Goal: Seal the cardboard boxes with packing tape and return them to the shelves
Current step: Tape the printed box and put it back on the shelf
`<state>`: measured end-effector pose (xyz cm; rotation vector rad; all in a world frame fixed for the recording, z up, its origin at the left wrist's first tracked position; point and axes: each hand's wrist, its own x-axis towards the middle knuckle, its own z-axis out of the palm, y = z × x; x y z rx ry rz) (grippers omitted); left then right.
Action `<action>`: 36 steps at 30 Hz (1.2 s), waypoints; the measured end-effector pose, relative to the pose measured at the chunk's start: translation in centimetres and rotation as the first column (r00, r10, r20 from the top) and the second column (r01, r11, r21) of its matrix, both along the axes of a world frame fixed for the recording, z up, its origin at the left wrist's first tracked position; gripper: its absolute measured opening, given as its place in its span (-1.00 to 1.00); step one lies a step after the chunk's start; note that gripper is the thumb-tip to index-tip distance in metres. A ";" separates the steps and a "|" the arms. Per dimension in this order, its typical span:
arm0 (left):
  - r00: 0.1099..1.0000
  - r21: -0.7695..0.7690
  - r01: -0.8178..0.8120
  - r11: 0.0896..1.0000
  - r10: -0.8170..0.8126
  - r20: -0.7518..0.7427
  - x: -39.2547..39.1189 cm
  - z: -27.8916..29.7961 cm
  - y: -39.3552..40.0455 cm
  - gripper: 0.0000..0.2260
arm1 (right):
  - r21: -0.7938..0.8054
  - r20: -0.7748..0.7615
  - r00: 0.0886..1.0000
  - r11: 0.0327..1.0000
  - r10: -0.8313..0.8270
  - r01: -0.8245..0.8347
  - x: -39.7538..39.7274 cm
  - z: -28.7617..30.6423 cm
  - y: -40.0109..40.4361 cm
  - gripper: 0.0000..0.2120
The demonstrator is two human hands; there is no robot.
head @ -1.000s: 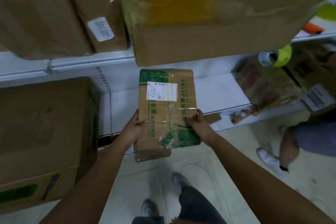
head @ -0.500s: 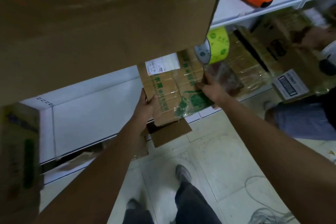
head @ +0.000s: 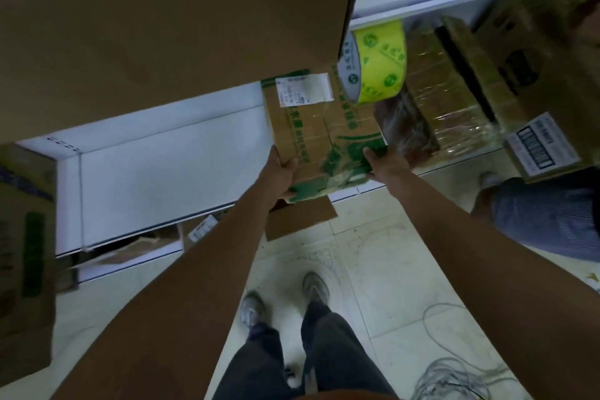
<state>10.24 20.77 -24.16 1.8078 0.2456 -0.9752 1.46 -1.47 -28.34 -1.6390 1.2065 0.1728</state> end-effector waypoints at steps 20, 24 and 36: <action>0.789 0.345 -0.415 0.842 0.144 0.597 -14.7 5.2 35.8 -0.66 | -0.649 0.332 0.284 0.436 0.900 -0.623 7.1 15.1 37.4 -0.50; 0.731 0.375 -0.617 0.692 0.328 0.598 -18.9 4.8 48.3 -0.74 | -0.664 0.284 0.093 0.266 0.954 -0.699 5.6 16.1 49.3 -0.43; 0.717 0.409 -0.694 0.592 0.519 0.465 -19.9 2.9 76.2 -0.64 | -0.513 -0.404 -0.152 -0.361 0.902 -0.779 0.3 7.7 78.6 0.07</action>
